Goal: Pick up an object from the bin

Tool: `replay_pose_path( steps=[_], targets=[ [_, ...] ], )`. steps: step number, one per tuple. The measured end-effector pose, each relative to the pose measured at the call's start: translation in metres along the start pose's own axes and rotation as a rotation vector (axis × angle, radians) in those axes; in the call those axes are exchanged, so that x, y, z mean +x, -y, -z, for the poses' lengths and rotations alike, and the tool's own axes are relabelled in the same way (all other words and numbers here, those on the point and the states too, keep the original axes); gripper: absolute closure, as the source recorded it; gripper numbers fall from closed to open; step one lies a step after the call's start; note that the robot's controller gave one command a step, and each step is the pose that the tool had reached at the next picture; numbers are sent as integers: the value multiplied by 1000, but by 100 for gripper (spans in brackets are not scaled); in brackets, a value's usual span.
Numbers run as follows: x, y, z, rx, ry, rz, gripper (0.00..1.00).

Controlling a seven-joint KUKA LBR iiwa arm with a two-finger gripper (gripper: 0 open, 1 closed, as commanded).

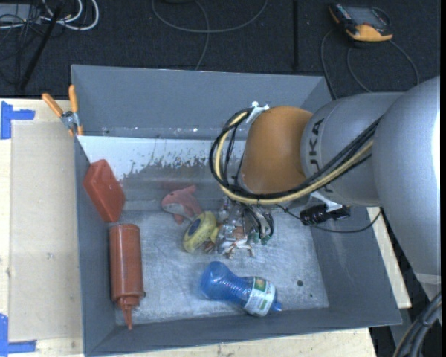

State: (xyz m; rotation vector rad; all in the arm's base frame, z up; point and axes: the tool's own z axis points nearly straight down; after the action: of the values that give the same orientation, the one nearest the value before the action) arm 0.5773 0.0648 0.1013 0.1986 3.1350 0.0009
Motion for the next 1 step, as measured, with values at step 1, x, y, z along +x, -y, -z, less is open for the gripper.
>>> replay_pose_path(
  steps=[1],
  targets=[
    [0, 0, 0, 0, 0, 1, 100]
  ],
)
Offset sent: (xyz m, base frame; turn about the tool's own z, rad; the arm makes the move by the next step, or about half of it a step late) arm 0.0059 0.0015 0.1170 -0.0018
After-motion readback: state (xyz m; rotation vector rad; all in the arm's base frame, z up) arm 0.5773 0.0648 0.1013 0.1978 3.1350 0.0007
